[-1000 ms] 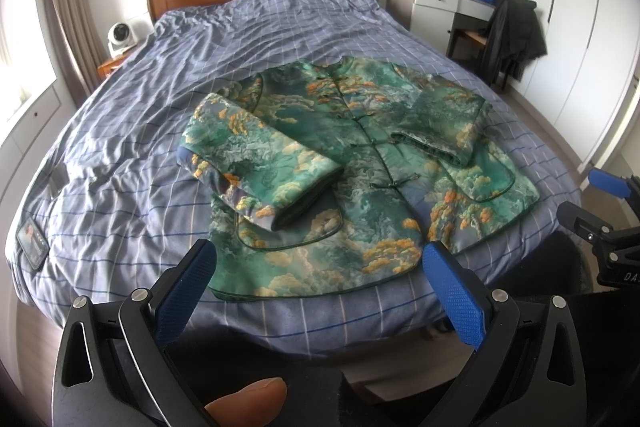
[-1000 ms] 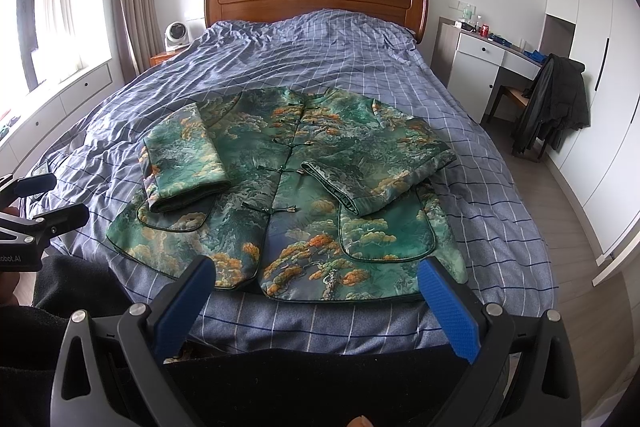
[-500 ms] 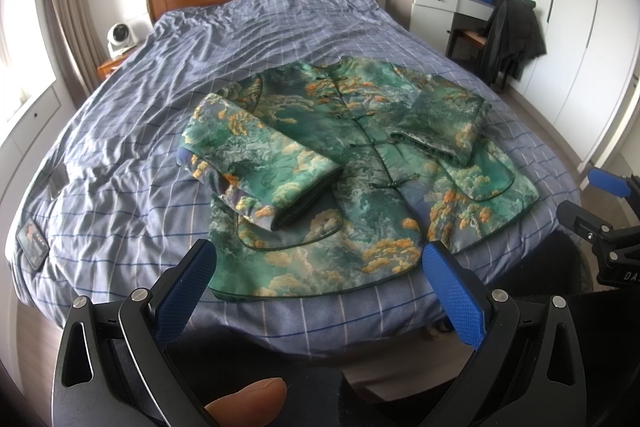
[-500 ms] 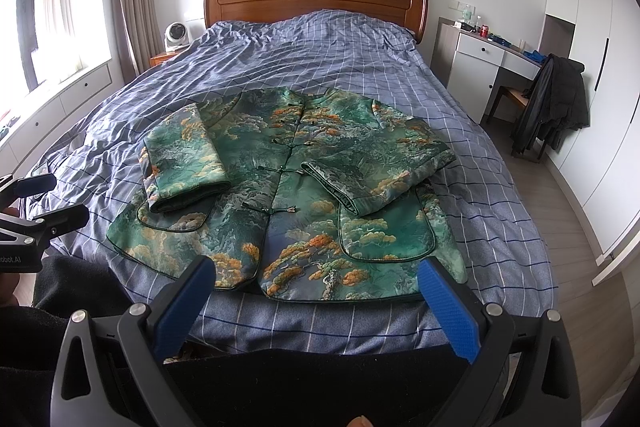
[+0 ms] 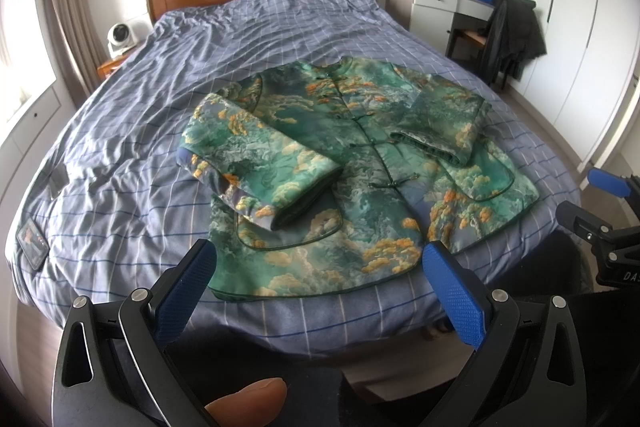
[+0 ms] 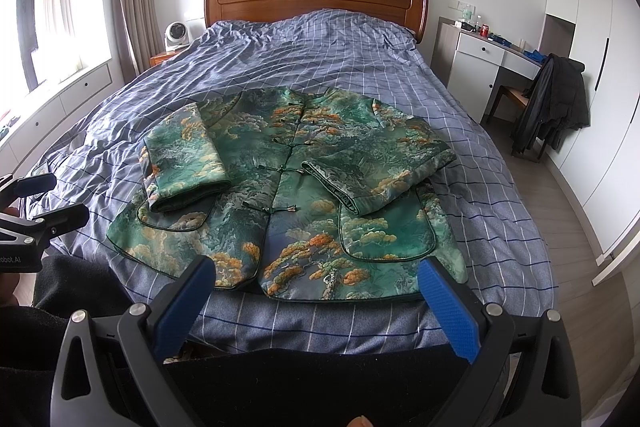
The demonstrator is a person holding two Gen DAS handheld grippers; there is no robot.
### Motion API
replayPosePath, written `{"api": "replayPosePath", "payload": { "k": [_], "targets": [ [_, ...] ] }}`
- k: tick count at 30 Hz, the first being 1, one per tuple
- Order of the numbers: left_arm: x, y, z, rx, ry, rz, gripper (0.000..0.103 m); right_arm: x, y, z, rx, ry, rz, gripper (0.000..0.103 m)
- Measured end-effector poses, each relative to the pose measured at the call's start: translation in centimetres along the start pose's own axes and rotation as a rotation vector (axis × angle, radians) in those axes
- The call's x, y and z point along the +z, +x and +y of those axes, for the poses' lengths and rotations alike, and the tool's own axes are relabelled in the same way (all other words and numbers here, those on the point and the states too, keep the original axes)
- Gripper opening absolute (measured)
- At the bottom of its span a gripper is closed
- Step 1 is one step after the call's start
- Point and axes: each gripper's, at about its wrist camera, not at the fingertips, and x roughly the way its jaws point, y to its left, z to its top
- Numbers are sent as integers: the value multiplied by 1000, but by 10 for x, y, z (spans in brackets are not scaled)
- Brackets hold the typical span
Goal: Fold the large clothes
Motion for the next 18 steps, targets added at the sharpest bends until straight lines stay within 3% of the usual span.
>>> {"api": "replayPosePath", "payload": {
  "k": [11, 18],
  "targets": [
    [-1, 0, 0, 4, 1, -3, 103, 0, 0, 0, -4, -2, -3, 103],
    [1, -3, 9, 31, -16, -12, 103, 6, -1, -3, -72, -47, -36, 103]
  ]
}}
